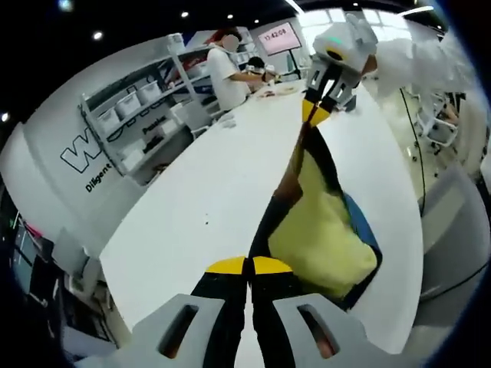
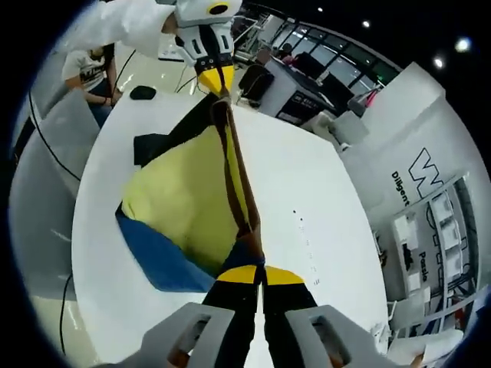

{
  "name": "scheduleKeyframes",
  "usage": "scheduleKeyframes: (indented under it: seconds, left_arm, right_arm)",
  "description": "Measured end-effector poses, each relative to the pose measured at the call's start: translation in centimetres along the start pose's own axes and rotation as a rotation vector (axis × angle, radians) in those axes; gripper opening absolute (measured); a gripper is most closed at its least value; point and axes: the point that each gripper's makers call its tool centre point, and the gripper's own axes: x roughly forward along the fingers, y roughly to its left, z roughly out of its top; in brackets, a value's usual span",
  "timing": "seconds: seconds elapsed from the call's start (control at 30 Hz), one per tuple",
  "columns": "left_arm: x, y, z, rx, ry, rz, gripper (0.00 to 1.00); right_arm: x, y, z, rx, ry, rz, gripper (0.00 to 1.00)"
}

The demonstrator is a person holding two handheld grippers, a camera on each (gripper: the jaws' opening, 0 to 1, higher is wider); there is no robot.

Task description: Fold the garment on the visible template until the final outline fits inside the template.

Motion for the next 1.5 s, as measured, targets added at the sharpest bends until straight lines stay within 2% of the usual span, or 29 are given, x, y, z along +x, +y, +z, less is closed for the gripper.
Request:
scheduleKeyframes:
  seconds: [0.17,0.37,0.67,1.0,1.17,1.33,1.5]
  left_arm:
    - [2.3,0.7,-1.0,-0.061,0.003,-0.039,0.0]
    - [4.3,1.8,-1.8,-0.119,0.008,-0.063,0.0]
    - [8.0,3.5,-3.9,-0.176,0.035,-0.035,0.0]
    - [12.0,3.6,-6.8,-0.293,0.083,-0.065,0.0]
    - [13.9,4.5,-8.2,-0.357,0.105,-0.045,0.0]
    - [15.4,4.6,-9.2,-0.376,0.129,-0.04,0.0]
    - [17.0,3.9,-11.1,-0.407,0.178,-0.045,0.0]
  right_arm:
    - [2.0,-0.4,-1.1,0.024,0.017,0.022,0.0]
    - [4.1,-1.3,-1.9,0.044,0.029,0.015,0.0]
    - [8.6,-2.2,-3.4,0.074,0.065,-0.021,0.0]
    - [12.2,-2.2,-5.5,0.11,0.101,-0.011,0.0]
    - [14.6,-2.0,-6.2,0.139,0.115,0.006,0.0]
    - [16.6,-1.7,-7.3,0.16,0.137,0.015,0.0]
    - [18.1,-1.2,-8.1,0.175,0.151,0.027,0.0]
